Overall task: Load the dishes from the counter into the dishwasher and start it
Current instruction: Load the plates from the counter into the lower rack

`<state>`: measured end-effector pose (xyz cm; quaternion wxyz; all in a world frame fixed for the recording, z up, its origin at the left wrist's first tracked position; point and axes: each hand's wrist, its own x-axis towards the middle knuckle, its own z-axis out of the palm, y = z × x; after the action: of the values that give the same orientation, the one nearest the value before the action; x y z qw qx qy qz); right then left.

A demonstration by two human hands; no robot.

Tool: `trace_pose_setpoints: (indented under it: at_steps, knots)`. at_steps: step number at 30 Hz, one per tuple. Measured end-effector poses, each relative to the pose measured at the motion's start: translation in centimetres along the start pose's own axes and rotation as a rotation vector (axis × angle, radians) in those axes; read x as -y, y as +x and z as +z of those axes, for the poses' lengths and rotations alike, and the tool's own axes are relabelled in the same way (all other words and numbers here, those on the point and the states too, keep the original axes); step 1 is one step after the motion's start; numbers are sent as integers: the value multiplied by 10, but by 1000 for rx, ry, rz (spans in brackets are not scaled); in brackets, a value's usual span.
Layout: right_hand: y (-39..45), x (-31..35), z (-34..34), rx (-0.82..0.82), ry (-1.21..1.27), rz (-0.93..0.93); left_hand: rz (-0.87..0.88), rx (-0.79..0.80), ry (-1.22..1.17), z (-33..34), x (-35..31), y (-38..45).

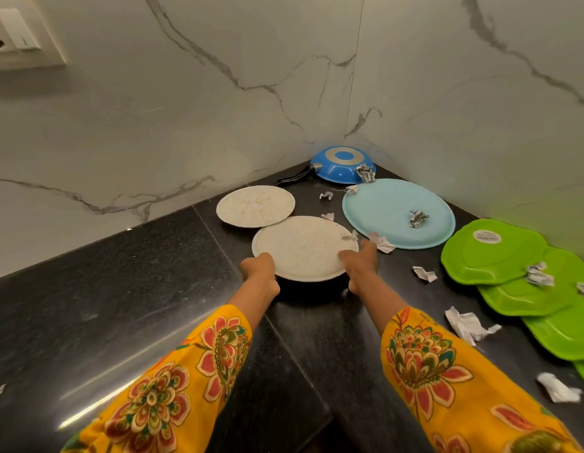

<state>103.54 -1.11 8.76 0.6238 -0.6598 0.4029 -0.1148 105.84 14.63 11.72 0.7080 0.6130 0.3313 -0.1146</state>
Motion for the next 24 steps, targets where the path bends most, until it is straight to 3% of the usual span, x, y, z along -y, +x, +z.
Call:
trace_pose_setpoints:
  at_steps: [7,15,24]
  knots:
    - [-55,-19,-39,-26,130,132,-3,118,-63,-42,24,-59]
    - [-139,-52,-109,-117,235,123,-13,209,-73,-86,64,-106]
    - [-258,-105,-206,-313,270,187,-61,349,-11,-114,122,-190]
